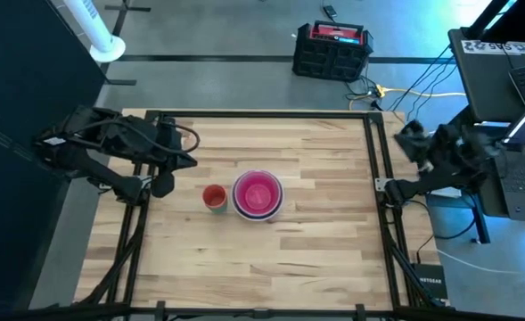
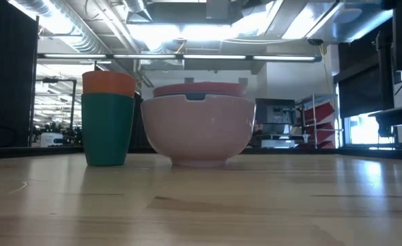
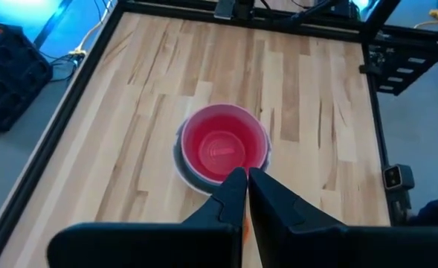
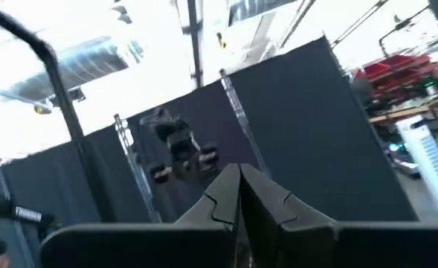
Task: Nest bowls inside each other
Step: Return to Home Position
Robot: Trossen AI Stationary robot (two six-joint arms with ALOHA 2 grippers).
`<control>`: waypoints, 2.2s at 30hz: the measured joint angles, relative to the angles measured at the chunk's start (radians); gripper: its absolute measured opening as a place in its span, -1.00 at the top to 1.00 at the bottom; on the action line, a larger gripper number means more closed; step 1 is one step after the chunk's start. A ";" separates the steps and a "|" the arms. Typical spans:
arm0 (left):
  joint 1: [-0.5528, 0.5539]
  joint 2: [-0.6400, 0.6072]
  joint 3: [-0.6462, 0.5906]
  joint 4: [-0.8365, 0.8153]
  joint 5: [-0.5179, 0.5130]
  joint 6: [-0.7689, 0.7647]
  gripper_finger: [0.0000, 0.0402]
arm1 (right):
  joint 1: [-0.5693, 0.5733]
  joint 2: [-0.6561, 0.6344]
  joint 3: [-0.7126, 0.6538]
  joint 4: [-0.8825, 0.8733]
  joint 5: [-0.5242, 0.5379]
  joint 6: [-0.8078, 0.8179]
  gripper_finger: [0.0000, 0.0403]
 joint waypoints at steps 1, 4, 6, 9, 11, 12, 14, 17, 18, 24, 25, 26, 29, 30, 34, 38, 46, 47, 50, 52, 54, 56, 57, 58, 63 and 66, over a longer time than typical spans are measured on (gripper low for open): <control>-0.002 0.000 0.000 0.009 0.000 -0.001 1.00 | 0.000 0.000 -0.032 0.043 -0.017 -0.001 1.00; -0.008 0.000 0.000 0.037 0.000 -0.004 1.00 | 0.001 0.000 -0.129 0.171 -0.069 -0.004 1.00; -0.013 -0.001 0.000 0.055 0.000 -0.005 1.00 | 0.002 0.000 -0.194 0.256 -0.103 -0.007 1.00; -0.028 -0.001 0.000 0.099 0.000 0.001 1.00 | 0.002 -0.001 -0.282 0.370 -0.149 0.003 1.00; -0.044 -0.001 0.000 0.120 0.001 0.003 1.00 | 0.002 -0.001 -0.319 0.401 -0.155 0.013 1.00; -0.052 -0.001 0.000 0.127 0.001 0.001 1.00 | 0.002 -0.001 -0.334 0.413 -0.157 0.029 1.00; -0.066 -0.001 0.000 0.134 0.001 -0.014 1.00 | 0.002 -0.001 -0.358 0.428 -0.158 0.060 1.00; -0.086 -0.004 0.000 0.136 -0.008 -0.031 1.00 | 0.002 -0.001 -0.373 0.403 -0.116 0.109 1.00; -0.089 -0.005 0.000 0.137 -0.022 -0.038 1.00 | 0.001 -0.001 -0.375 0.378 -0.113 0.109 1.00; -0.092 -0.050 0.000 -0.014 -0.044 -0.034 1.00 | 0.001 -0.001 -0.376 0.268 -0.068 0.088 1.00; -0.098 -0.070 -0.012 -0.034 -0.047 -0.060 1.00 | 0.001 -0.001 -0.376 0.259 -0.073 0.085 1.00; -0.107 -0.107 -0.048 -0.002 -0.045 -0.054 1.00 | 0.001 -0.001 -0.376 0.256 -0.081 0.089 1.00; -0.134 -0.219 -0.158 0.093 -0.040 -0.038 1.00 | 0.001 -0.001 -0.376 0.249 -0.106 0.102 1.00; -0.143 -0.257 -0.194 0.124 -0.038 -0.033 1.00 | 0.001 -0.001 -0.376 0.246 -0.115 0.107 1.00; -0.179 -0.406 -0.340 0.251 -0.030 -0.011 1.00 | 0.002 -0.001 -0.376 0.236 -0.148 0.124 1.00; -0.212 -0.559 -0.500 0.393 -0.017 0.005 1.00 | 0.002 -0.001 -0.376 0.226 -0.181 0.140 1.00; -0.221 -0.791 -0.913 0.750 0.053 -0.021 1.00 | 0.002 -0.001 -0.376 0.227 -0.201 0.141 1.00; -0.221 -0.807 -0.958 0.772 0.053 -0.029 1.00 | 0.001 -0.001 -0.376 0.227 -0.205 0.141 1.00; -0.221 -0.854 -1.080 0.877 0.055 -0.050 1.00 | 0.001 -0.001 -0.375 0.227 -0.219 0.141 1.00; -0.221 -0.883 -1.159 0.968 0.056 -0.050 1.00 | 0.001 -0.001 -0.375 0.227 -0.220 0.141 1.00; -0.220 -0.900 -1.235 1.061 0.056 -0.050 1.00 | 0.001 -0.001 -0.375 0.227 -0.220 0.141 1.00; -0.220 -0.905 -1.292 1.124 0.056 -0.055 1.00 | 0.002 -0.001 -0.375 0.227 -0.220 0.140 1.00; -0.220 -0.907 -1.316 1.153 0.056 -0.059 1.00 | 0.002 -0.001 -0.375 0.227 -0.220 0.139 1.00; -0.220 -0.908 -1.341 1.182 0.056 -0.062 1.00 | 0.002 -0.001 -0.375 0.227 -0.220 0.139 1.00; -0.220 -0.917 -1.462 1.328 0.056 -0.079 1.00 | 0.001 -0.001 -0.375 0.226 -0.220 0.136 1.00; -0.220 -0.923 -1.534 1.415 0.057 -0.090 1.00 | 0.001 -0.001 -0.375 0.226 -0.220 0.135 1.00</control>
